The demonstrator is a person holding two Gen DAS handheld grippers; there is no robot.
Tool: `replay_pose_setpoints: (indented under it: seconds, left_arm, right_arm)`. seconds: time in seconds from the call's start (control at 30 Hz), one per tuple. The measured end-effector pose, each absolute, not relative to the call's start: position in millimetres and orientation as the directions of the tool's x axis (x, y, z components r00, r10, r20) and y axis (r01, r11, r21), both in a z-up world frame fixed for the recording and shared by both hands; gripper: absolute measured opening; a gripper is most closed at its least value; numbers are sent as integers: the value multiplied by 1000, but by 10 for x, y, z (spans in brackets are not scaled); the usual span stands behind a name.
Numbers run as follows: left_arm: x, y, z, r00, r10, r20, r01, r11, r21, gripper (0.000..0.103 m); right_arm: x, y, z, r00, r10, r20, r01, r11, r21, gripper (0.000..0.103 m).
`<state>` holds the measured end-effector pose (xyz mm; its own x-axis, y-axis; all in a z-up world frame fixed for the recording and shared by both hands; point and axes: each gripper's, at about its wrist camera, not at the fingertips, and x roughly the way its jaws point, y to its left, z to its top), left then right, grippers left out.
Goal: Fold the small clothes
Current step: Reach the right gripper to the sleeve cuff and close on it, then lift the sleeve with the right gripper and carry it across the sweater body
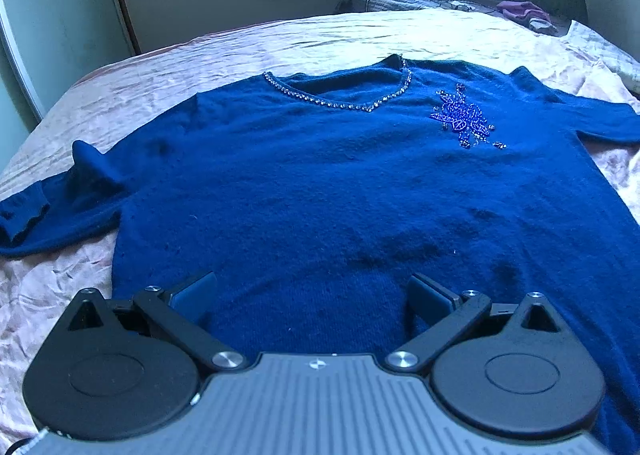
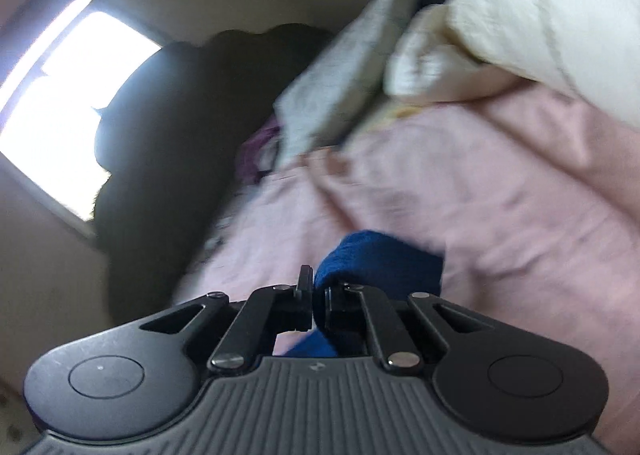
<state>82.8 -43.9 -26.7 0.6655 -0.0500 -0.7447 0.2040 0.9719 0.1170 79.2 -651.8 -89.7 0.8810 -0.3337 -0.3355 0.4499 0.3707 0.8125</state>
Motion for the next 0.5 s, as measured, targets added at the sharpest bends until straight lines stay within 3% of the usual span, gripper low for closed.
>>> replay_pose_setpoints:
  seconds: [0.23, 0.5]
  left_arm:
    - [820, -319, -213, 671, -58, -739, 176, 981, 82, 102]
    - [853, -164, -187, 682, -49, -730, 134, 989, 58, 102]
  right_arm:
    - [1006, -5915, -504, 963, -144, -229, 271, 480, 835, 5]
    - [1399, -5143, -402, 965, 29, -261, 197, 579, 791, 6]
